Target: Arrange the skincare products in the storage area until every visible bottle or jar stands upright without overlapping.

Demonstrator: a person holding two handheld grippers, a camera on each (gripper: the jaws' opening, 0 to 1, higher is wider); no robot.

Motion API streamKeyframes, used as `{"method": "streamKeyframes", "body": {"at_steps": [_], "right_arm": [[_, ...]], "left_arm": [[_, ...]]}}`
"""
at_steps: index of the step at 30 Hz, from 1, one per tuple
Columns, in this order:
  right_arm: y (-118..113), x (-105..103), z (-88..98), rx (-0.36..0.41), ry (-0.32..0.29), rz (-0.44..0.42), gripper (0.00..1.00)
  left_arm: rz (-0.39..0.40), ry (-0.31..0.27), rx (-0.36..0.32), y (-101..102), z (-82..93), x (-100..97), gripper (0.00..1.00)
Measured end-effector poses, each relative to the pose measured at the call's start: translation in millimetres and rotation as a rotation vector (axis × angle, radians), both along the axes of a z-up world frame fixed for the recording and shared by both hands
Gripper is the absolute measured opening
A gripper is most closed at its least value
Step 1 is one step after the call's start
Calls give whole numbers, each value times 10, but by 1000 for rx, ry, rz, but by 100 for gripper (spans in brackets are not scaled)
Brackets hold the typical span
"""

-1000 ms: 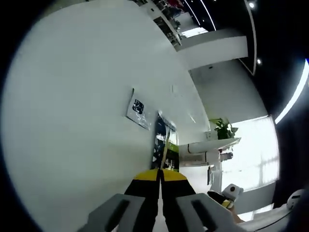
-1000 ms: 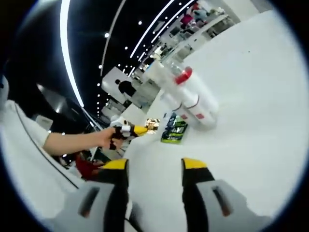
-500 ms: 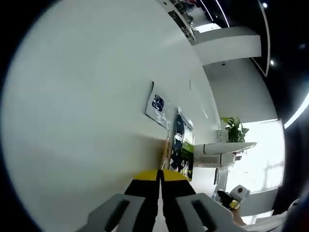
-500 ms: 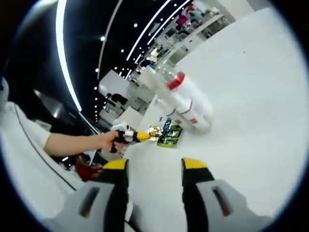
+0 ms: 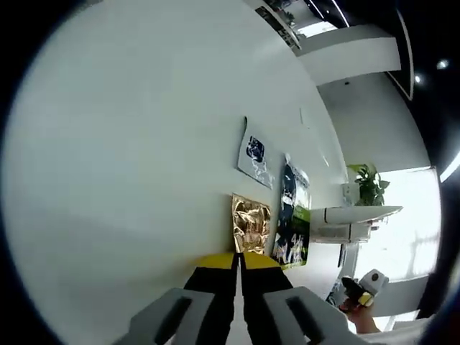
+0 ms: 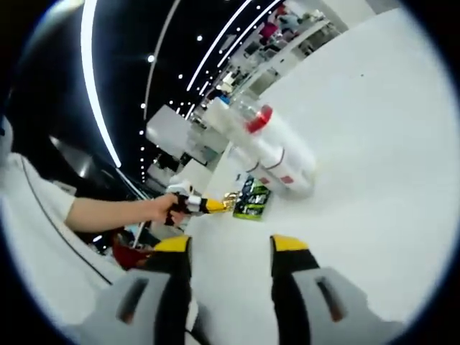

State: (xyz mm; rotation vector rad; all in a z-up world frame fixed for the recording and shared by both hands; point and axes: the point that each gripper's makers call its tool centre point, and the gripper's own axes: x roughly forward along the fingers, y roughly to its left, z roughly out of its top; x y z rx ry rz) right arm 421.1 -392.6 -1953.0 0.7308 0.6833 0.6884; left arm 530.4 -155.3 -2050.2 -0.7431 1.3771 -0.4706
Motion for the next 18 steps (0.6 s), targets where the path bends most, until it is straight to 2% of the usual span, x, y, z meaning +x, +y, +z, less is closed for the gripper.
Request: {"method": "streamKeyframes", "body": {"at_steps": [4, 12, 15, 18], "right_arm": [[5, -2, -8, 3, 2, -1, 42], [7, -12, -17, 6, 3, -3, 42], [8, -18, -20, 6, 2, -3, 42], [11, -27, -16, 7, 3, -3, 42]], "left_arm": [[-46, -3, 28, -2, -1, 2, 2], [-51, 9, 50, 14, -2, 14, 3], [-48, 30, 54, 20, -6, 12, 3], [-77, 49, 66, 30, -6, -18, 3]]}}
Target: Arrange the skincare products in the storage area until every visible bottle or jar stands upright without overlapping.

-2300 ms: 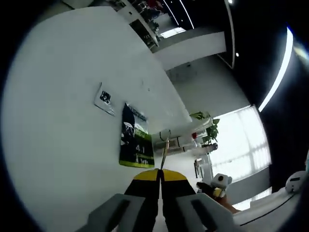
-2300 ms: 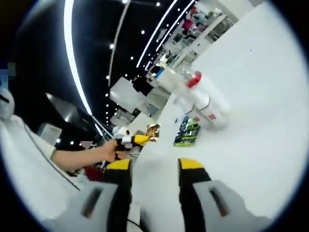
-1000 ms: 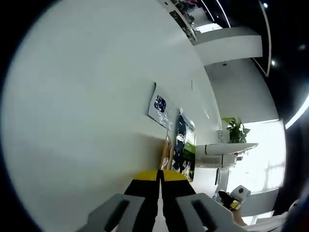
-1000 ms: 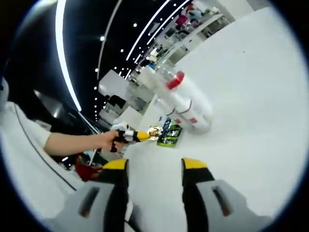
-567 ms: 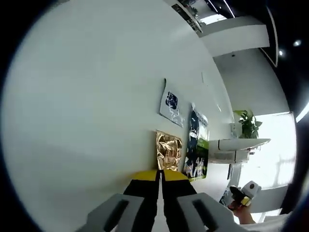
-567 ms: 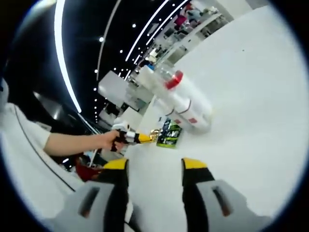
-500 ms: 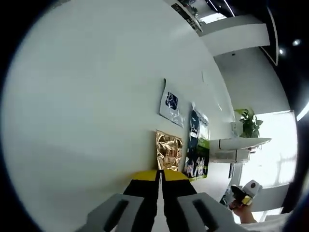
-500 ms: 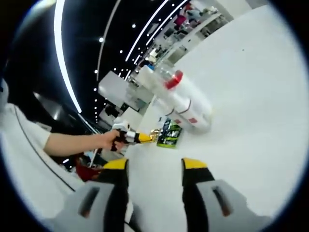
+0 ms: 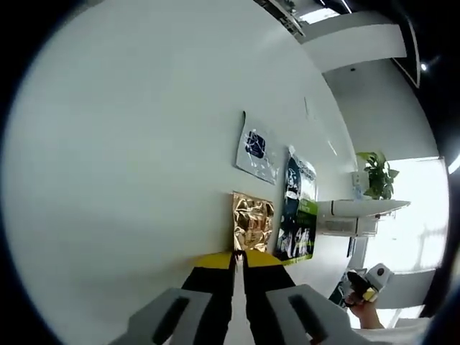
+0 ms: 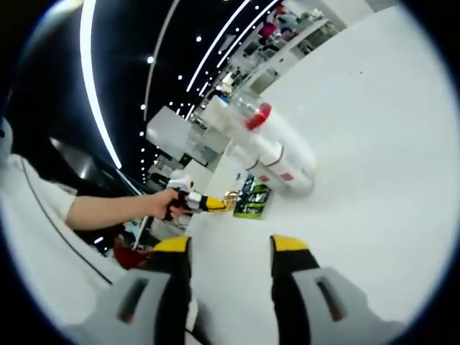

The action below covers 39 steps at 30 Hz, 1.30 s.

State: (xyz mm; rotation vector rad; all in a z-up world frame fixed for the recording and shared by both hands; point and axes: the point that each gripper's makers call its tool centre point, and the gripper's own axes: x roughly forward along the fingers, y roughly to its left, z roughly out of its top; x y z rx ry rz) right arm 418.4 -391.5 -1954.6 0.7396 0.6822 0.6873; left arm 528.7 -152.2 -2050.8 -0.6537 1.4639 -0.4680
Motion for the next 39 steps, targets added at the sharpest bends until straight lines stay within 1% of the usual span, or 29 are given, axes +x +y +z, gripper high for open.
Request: {"method": "streamKeyframes", "body": {"at_steps": [6, 10, 15, 25, 28, 29, 31, 32, 34, 35, 36, 37, 38, 39], "right_arm": [[-4, -18, -13, 0, 2, 0, 42], [-6, -28, -24, 1, 4, 1, 42], [3, -29, -20, 3, 2, 1, 42], [21, -45, -40, 6, 6, 8, 42], [21, -53, -49, 7, 7, 8, 42], [18, -52, -54, 8, 8, 8, 42], [20, -53, -61, 8, 10, 8, 42], [22, -55, -64, 8, 11, 8, 42], [31, -58, -65, 10, 11, 8, 42], [35, -60, -67, 11, 12, 9, 42], [43, -61, -70, 13, 12, 10, 42], [46, -61, -70, 14, 12, 11, 42], [53, -61, -72, 15, 12, 11, 42], [59, -62, -72, 16, 13, 12, 42]], "left_arm": [[-11, 1, 30, 18, 2, 6, 3], [-10, 19, 45, 15, 8, 3, 5], [-23, 4, 79, 44, 18, 34, 7], [-7, -5, 94, 84, 44, 23, 12], [2, -16, 104, 125, 66, 52, 16], [7, -27, 109, 135, 79, 75, 18], [1, -57, 111, 128, 118, 112, 18], [-14, -105, 129, 131, 142, 172, 18], [-44, -181, 150, 111, 196, 249, 18], [-51, -192, 160, 105, 211, 261, 18], [-71, -239, 153, 52, 247, 294, 18], [-73, -247, 157, 43, 255, 301, 18], [-79, -242, 143, -15, 286, 279, 17], [-90, -261, 124, -61, 308, 289, 16]]}}
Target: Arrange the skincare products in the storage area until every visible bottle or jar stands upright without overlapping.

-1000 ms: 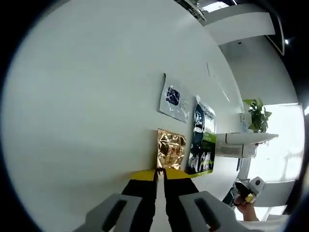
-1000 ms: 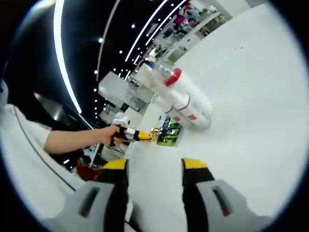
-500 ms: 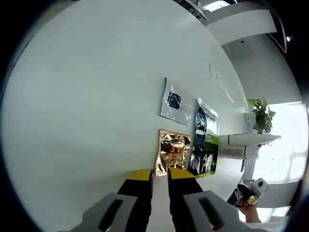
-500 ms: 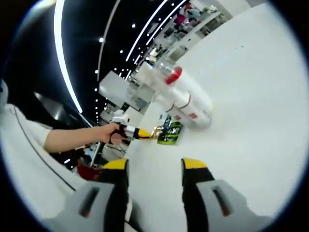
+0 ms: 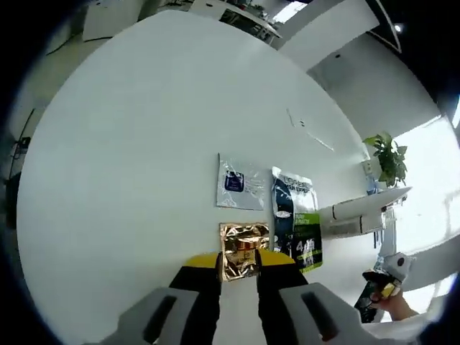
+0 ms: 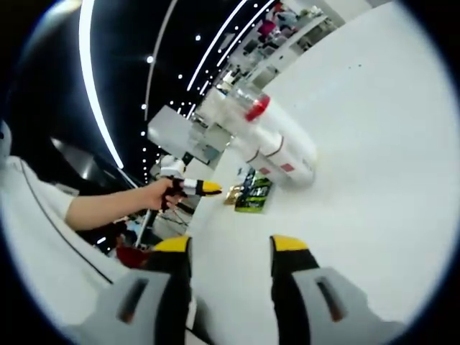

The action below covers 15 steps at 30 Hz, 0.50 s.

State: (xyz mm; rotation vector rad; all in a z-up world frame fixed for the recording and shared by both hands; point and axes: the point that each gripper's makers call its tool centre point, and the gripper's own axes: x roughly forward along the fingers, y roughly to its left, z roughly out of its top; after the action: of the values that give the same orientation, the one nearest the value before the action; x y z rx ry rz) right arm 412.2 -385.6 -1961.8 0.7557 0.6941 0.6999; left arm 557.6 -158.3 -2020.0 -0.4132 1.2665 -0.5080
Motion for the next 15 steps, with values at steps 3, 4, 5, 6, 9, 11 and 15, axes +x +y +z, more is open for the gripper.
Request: {"method": "streamKeyframes", "body": {"at_steps": [3, 4, 5, 6, 9, 11, 15], "right_arm": [[10, -1, 4, 1, 0, 2, 42], [8, 1, 1, 2, 0, 2, 42], [7, 2, -1, 3, 2, 1, 42], [5, 0, -3, 3, 4, 0, 42], [-26, -4, 0, 3, 5, -4, 42], [-47, -6, -5, 2, 7, -7, 42], [-96, -12, -21, 0, 13, -17, 42]], "left_arm": [[-15, -15, -66, -158, 50, 1, 15], [-31, -11, -90, -224, 50, -30, 15], [-42, 2, -90, -249, 31, -62, 15], [-51, 5, -84, -268, 6, -84, 15], [-71, 20, -50, -280, -126, -152, 15], [-73, 20, -36, -267, -163, -159, 15], [-80, 15, 0, -222, -240, -170, 16]]}}
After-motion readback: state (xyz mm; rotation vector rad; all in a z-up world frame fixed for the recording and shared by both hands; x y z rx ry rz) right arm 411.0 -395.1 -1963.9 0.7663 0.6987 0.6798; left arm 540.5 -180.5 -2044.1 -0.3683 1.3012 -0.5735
